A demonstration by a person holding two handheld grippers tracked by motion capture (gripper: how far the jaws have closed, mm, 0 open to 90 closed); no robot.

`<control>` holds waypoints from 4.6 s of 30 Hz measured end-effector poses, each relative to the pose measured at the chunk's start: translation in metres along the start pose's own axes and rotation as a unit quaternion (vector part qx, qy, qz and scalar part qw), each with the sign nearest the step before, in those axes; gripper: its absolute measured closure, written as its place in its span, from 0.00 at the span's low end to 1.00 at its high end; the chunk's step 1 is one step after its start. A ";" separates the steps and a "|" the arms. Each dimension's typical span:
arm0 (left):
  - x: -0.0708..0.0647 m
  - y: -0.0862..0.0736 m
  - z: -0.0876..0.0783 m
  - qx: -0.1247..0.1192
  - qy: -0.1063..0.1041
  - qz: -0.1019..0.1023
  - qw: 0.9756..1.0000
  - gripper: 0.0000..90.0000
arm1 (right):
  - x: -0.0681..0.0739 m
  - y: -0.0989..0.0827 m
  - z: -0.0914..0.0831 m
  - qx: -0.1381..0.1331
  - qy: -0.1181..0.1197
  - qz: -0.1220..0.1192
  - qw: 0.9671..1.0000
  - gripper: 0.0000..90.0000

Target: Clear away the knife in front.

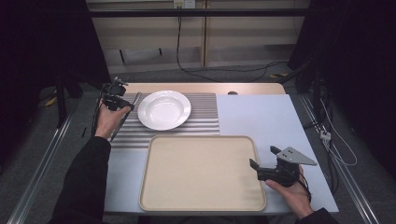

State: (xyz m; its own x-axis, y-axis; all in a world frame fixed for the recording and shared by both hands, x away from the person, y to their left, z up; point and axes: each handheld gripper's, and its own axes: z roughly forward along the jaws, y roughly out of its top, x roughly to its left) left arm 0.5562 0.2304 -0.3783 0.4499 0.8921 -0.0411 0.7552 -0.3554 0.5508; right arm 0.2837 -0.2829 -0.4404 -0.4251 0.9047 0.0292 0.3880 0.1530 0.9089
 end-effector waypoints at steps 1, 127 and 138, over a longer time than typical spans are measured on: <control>-0.002 0.000 -0.002 -0.001 -0.001 0.005 1.000 0.89 | 0.000 0.000 0.000 0.000 0.000 -0.001 1.000 0.08; -0.202 -0.111 -0.005 0.068 -0.108 0.130 0.983 0.88 | 0.000 0.001 0.003 0.007 0.009 -0.001 1.000 0.08; -0.197 -0.116 -0.004 0.047 -0.095 0.152 0.983 0.61 | 0.001 0.000 0.003 0.007 0.013 -0.001 1.000 0.09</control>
State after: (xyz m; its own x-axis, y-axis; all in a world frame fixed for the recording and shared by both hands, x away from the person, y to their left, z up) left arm 0.3780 0.0965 -0.4305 0.7352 0.6763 -0.0456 0.6088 -0.6292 0.4833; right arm 0.2862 -0.2812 -0.4413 -0.4466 0.8939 0.0384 0.3993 0.1607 0.9026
